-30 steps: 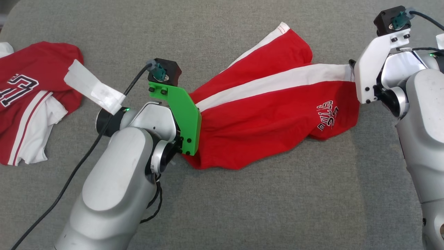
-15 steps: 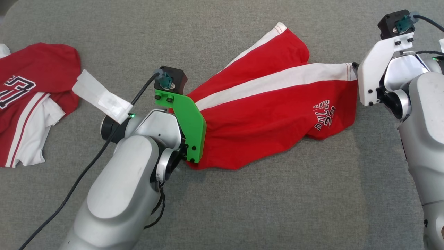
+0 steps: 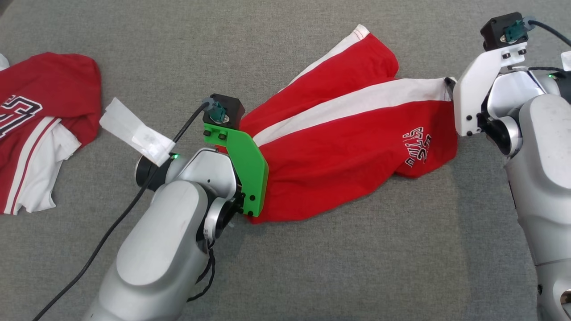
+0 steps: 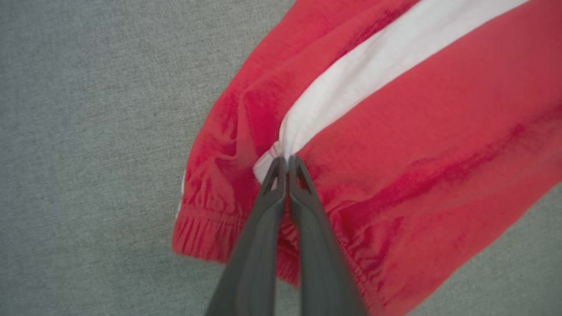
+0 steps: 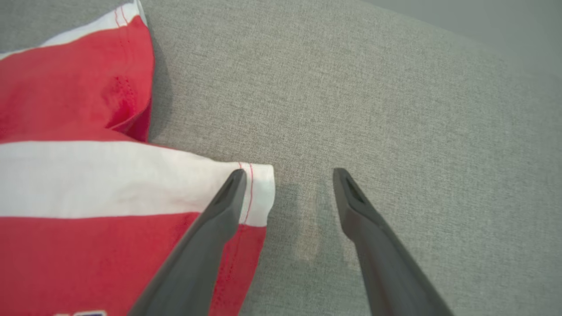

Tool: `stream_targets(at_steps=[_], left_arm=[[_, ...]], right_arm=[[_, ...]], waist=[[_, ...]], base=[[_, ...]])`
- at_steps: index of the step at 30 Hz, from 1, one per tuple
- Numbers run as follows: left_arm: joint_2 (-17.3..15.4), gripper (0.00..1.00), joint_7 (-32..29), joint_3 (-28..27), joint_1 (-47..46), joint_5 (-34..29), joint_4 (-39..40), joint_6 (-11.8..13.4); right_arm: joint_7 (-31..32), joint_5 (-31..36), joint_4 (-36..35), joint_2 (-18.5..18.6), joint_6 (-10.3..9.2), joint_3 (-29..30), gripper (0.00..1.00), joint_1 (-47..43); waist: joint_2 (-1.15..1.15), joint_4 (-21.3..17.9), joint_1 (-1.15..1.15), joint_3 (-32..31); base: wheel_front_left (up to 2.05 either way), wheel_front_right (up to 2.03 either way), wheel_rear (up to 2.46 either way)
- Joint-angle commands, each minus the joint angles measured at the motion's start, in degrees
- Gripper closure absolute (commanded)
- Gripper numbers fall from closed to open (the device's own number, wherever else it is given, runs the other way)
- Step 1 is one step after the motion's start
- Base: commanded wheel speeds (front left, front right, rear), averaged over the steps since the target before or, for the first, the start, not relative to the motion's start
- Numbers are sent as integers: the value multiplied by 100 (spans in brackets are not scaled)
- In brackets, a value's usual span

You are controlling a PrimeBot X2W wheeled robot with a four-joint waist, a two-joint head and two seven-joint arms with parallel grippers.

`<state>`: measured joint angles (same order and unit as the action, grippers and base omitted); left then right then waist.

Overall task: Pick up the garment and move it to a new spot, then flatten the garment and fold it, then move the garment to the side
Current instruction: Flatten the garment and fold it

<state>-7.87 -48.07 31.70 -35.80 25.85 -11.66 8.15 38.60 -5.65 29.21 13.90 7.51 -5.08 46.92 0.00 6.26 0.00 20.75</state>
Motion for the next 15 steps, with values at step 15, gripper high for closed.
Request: stream_targets(at_steps=[15], left_arm=[[64, 100, 165, 106, -182, 10, 14, -51]], right_arm=[[61, -255, 376, -314, -4, 356, 6, 11]], waist=[[0, 134, 0, 229]], base=[[0, 0, 0]])
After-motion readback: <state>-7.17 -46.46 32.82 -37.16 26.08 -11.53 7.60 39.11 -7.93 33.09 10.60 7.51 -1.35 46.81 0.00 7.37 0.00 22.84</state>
